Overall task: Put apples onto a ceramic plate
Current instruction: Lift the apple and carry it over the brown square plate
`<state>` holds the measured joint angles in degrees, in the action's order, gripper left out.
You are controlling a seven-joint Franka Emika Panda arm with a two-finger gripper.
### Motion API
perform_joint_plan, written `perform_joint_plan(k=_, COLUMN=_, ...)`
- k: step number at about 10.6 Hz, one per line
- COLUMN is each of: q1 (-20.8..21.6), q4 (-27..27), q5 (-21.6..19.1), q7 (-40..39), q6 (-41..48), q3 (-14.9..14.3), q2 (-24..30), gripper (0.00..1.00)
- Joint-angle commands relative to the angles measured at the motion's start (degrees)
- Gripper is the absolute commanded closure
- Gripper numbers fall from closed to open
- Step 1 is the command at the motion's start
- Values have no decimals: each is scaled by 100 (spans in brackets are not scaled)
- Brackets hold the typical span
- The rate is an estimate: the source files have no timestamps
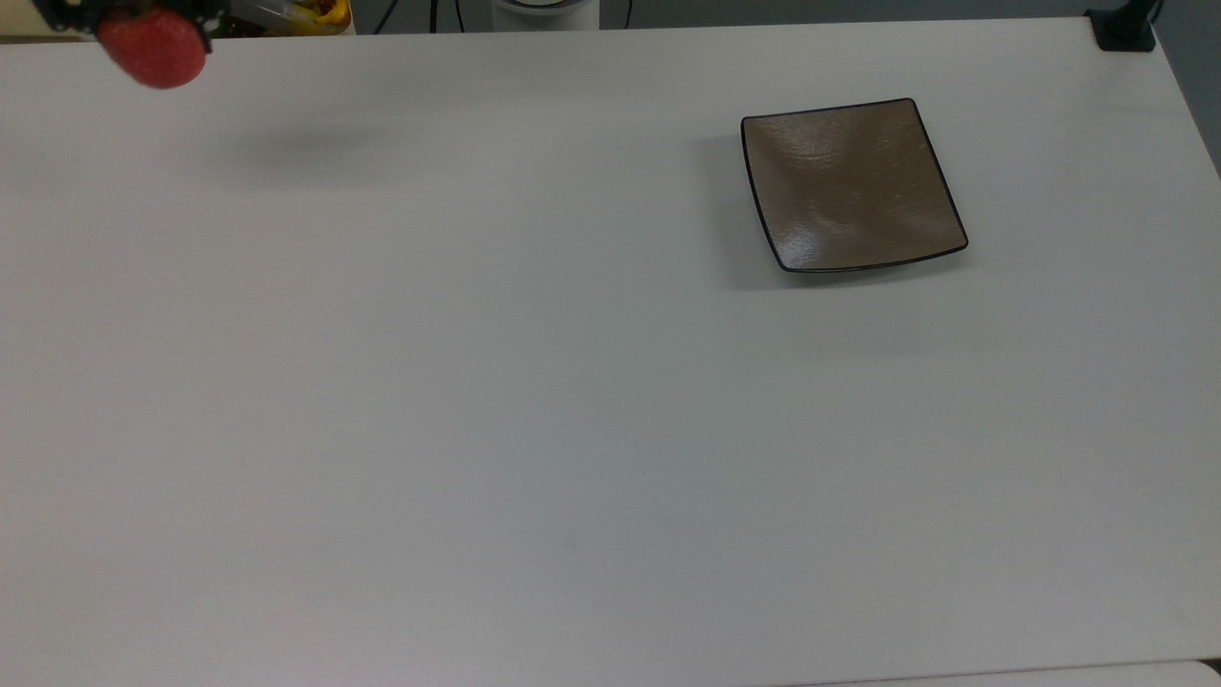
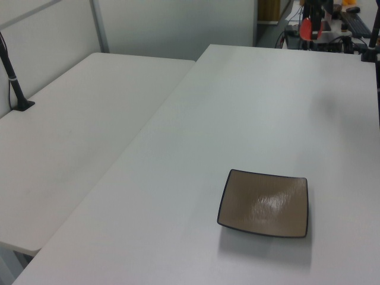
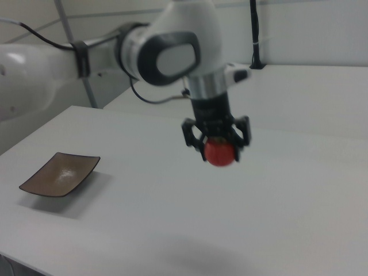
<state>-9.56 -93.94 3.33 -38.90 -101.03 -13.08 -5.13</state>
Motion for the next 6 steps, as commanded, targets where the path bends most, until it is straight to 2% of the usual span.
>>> perform_joint_plan(k=1, q1=-11, q4=104, q5=-236, q7=189, q6=573, q3=655, q2=529, gripper=90)
perform_joint_plan(k=4, q1=7, q4=104, q5=-236, q7=759, q6=908, q3=1455, q2=741, gripper=89)
perform_joint_plan(k=6, q1=243, q4=86, q5=-236, q7=1426, q6=945, q3=1913, q2=724, gripper=87)
